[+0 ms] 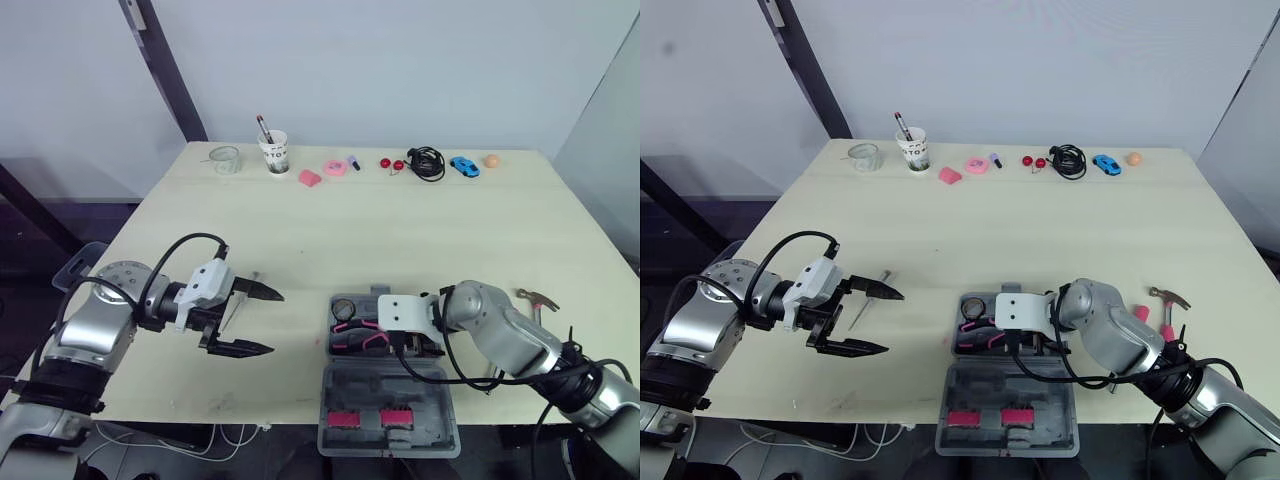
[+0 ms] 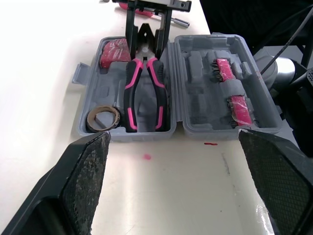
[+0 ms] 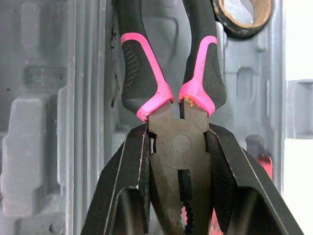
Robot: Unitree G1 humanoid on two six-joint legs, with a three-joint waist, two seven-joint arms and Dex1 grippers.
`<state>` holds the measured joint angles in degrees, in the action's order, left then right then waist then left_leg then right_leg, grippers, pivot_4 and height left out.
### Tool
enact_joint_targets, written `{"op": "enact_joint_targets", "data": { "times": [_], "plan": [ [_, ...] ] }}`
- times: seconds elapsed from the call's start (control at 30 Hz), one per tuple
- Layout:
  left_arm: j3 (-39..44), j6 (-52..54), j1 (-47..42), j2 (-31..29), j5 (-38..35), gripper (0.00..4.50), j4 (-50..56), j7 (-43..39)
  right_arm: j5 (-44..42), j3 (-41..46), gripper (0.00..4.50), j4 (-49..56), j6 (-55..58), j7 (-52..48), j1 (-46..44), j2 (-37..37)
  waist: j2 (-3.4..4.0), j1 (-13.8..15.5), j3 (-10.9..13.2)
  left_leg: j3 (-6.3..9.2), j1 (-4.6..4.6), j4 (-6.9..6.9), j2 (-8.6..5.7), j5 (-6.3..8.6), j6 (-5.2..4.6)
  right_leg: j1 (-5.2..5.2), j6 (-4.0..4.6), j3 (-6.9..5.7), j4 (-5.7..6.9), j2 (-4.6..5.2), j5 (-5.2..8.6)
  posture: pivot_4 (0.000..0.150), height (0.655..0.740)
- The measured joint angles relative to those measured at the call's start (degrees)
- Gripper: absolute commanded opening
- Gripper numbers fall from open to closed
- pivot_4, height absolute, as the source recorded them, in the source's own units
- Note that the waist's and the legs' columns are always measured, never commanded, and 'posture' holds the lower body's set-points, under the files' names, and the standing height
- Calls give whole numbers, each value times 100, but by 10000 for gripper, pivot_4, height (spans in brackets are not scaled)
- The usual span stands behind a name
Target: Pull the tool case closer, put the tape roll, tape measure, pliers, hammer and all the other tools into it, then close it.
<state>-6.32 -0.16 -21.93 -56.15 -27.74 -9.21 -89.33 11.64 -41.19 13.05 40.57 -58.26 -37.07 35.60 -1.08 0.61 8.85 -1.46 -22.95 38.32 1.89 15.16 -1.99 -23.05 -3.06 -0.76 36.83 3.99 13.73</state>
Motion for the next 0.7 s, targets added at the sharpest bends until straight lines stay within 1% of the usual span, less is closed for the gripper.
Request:
{"op": "enact_joint_targets", "data": {
  "times": [0.1, 0.17, 0.2, 0.23, 0.3, 0.33, 0.47, 0.57, 0.63, 0.67, 0.7],
  "plan": [
    [0, 51, 9, 1, 0, 44413, 117, -6, 43, 0, 10105, -73, -96, -14, 0, -30, 0, -2, 0, 0, 0, 0, 0, 0, 0, 0, 0, 0, 0, 0, 0, 1500, 7400],
    [1, 80, 11, 4, 0, 45000, 147, -9, 68, 0, 20939, -97, -155, -26, 0, -45, 0, -4, 0, 0, 1, 0, 1, 0, 0, 0, 0, 0, 1, -1, 0, 1500, 7400],
    [2, 91, 15, 8, 0, 45000, 158, -10, 95, 0, 23397, -119, -184, -58, 0, -39, 0, -6, 0, 0, 1, 0, 1, 0, 0, 0, 0, 0, 1, -2, 0, 1500, 7400],
    [2, 96, 29, 11, 0, 45000, 177, -12, 123, 0, 29779, -138, -200, -105, 0, -20, 0, -5, 0, 0, 1, 0, 1, 0, 0, 0, 0, 0, 1, -2, 0, 1500, 7400],
    [2, 102, 41, 20, 1, 45000, 181, -14, 145, 14, 37080, -164, -221, -129, 0, -6, 0, -4, 0, -1, 1, 0, 1, 0, 0, 0, 0, 0, 1, -2, 0, 1500, 7400],
    [2, 102, 40, 24, 1, 45000, 182, -14, 152, 55, 39856, -164, -226, -124, 1, -9, 0, -4, 0, -1, 1, 0, 1, 0, 0, 0, 0, 0, 1, -2, 0, 1500, 7400],
    [11, 113, 67, 56, -52, 45000, 182, -16, 124, 182, 39856, -162, -320, -129, 87, -7, 0, 0, 0, -1, 1, 0, 1, 0, 0, 0, 0, 1, 1, -1, 0, 1500, 7400],
    [11, 113, 79, 85, -60, 45000, 181, -17, -53, 414, 39856, -143, -328, -139, 239, -16, 0, 6, 0, -2, 1, 0, 1, 0, 0, 0, 0, 1, 1, -1, 0, 1500, 7400],
    [11, 111, 78, 88, -60, 45000, 180, -18, -236, 616, 34710, -110, -302, -141, 309, -76, -1, 2, 0, -2, 1, 0, 2, 0, 0, 0, 0, 0, 1, -2, 0, 1500, 7400],
    [12, 110, 78, 96, -60, 45000, 175, -18, -566, 1010, 32021, -114, -371, -109, 463, -299, -1, -1, -1, -2, 1, 0, 4, 0, 0, 0, 0, 0, 1, -4, 0, 1500, 7400],
    [12, 110, 78, 104, -59, 45000, 174, -18, -730, 1167, 27871, -118, -459, -98, 515, -410, -1, -7, -1, -2, 1, 0, 6, 0, 0, 0, 0, 1, 1, -6, 0, 1500, 7400]
  ]
}}
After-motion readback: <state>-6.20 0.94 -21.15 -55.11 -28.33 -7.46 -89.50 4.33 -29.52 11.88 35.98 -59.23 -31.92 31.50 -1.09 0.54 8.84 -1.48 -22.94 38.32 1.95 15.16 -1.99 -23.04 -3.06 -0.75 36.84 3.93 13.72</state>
